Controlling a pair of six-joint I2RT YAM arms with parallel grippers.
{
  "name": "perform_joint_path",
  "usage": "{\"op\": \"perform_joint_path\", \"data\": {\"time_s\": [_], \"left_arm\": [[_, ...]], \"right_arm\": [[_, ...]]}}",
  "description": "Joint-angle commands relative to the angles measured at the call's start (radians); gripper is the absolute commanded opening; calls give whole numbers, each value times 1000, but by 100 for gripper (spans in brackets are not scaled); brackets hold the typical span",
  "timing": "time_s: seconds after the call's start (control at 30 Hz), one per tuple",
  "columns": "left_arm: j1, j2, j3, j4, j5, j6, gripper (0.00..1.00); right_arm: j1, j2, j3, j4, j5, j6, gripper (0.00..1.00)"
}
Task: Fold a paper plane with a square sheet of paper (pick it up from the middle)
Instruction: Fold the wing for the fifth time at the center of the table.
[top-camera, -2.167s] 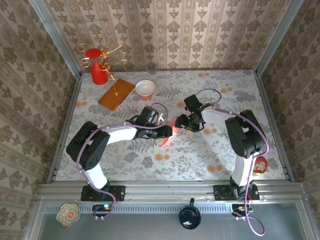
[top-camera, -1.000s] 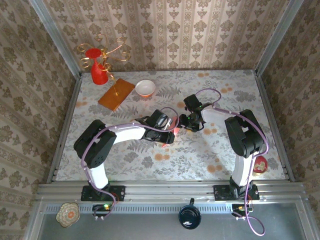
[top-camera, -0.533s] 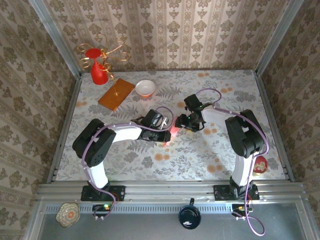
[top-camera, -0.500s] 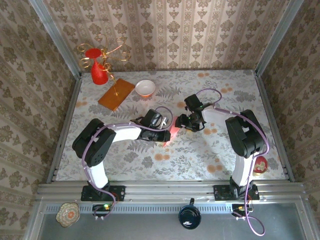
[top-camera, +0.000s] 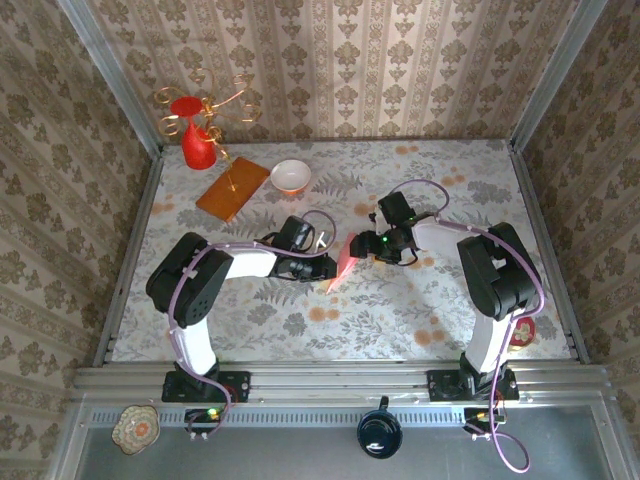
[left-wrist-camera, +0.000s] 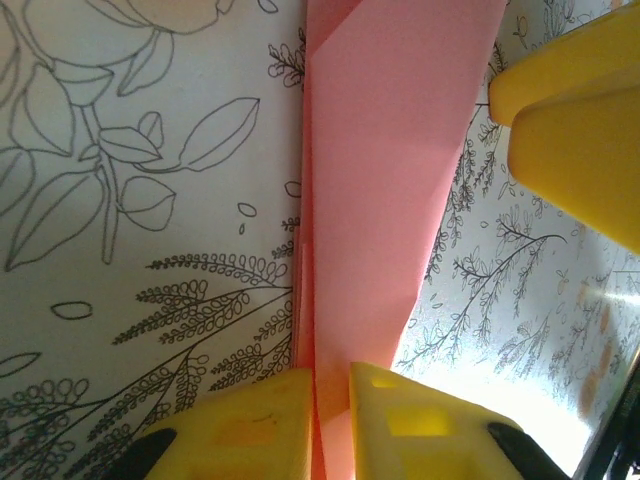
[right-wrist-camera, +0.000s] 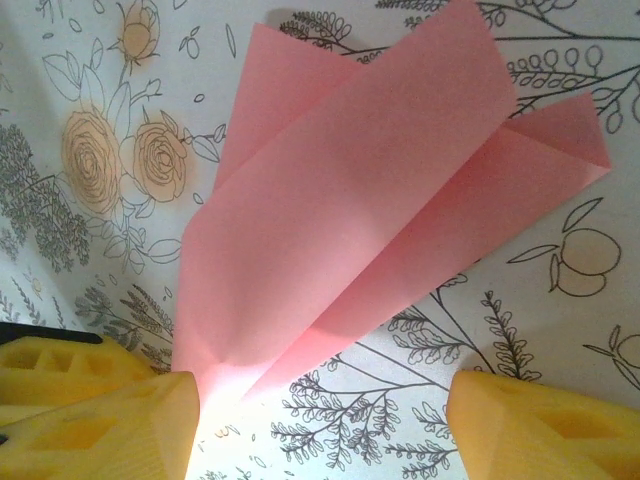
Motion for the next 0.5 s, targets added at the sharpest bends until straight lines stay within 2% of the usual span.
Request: {"op": "perform_joint_path", "data": {"time_s": [0.0, 0.17, 0.47], "left_arm": [[-4, 52, -25, -16, -13, -18, 17], [-1, 50, -23, -25, -20, -22, 15], [3, 51, -19, -47, -34, -27, 13]], "right_arm": [[16, 56, 1, -39, 83, -57, 70], [51, 120, 66, -112, 189, -18, 68], [72, 207, 123, -181, 276, 60, 63]]}}
